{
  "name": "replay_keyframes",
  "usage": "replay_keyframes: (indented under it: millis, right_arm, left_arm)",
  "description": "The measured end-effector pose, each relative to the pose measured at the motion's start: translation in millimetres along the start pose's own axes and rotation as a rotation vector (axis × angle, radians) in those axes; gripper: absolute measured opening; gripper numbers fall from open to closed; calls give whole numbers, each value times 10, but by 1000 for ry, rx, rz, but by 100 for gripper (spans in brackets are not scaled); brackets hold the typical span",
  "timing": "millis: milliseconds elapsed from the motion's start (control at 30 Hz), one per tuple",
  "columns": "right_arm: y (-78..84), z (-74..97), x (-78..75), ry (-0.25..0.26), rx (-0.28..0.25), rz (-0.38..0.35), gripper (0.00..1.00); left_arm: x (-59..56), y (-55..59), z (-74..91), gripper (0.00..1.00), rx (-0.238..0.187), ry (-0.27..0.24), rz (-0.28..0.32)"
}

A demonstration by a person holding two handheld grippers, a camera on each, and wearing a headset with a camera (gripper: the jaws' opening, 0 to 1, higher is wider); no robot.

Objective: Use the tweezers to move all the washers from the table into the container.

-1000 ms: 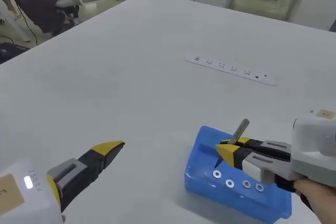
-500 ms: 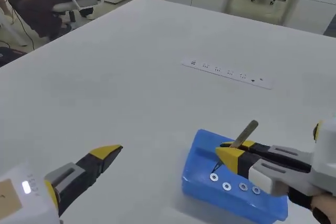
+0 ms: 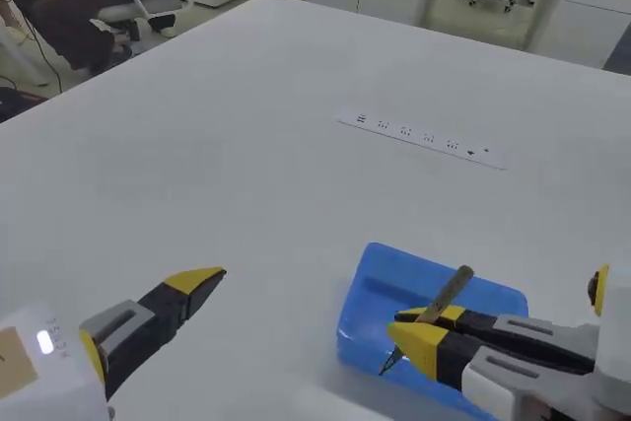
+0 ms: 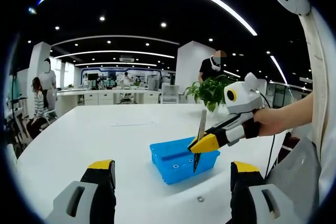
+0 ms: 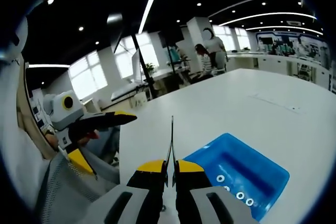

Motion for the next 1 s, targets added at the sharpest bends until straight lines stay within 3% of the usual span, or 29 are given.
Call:
replay_keyframes:
  millis: [200,433,633,900,1000]
  right_arm:
    - [211,-74,54,-39,33,-74,4]
    - [364,-127,31,-43,66,-107,4]
    - [498,-157,9,-46,111,-106,4]
    - [536,-151,58,-63,133,-94,4]
    - [544,-151,94,-68,146,-48,4]
  left_arm:
    - [1,5,1,92,1,2,1]
    - [4,9,2,92,2,4,1]
    - [9,12,4,92,1,0,1]
    - [9,10,3,92,0,-2,1]
    - [5,8,3,92,1,-2,1]
Point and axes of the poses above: the centre of the closed fingertips' face, and the gripper's own axes: z roughly backward along the fingers, x roughly to its left, y roughly out of its underside, the point moved 9 cm from there along z, roughly backward along the fingers, and after that the axes turned 4 degrees about -x, right-handed, at the moved point
